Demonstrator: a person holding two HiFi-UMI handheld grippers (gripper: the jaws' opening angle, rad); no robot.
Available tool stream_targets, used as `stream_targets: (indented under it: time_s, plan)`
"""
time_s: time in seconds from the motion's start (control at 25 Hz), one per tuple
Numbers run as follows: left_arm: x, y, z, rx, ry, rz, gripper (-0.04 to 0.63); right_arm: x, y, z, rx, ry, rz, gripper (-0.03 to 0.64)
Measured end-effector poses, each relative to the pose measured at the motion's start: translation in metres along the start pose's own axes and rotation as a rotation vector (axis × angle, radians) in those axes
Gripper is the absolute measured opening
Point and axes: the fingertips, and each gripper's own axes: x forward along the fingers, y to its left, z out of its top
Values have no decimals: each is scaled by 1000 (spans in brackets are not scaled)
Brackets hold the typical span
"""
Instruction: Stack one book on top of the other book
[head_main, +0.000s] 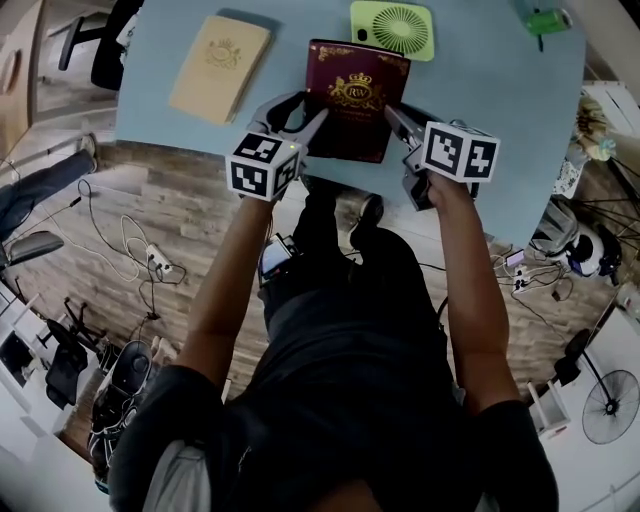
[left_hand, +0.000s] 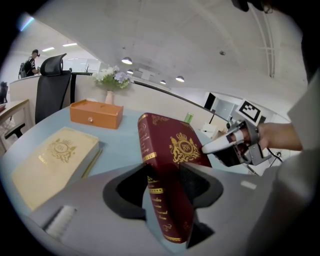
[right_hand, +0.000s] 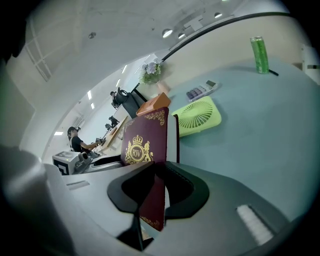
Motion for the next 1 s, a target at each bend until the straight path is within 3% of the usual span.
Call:
stream_targets:
  time_s: [0.52, 1.0]
  plan:
    - [-60, 65, 12, 22, -45, 74, 250, 45, 76, 13, -57, 26, 30, 61]
    - [-107, 166, 19, -5, -66, 126, 250, 131, 150, 29, -78, 73, 42, 61]
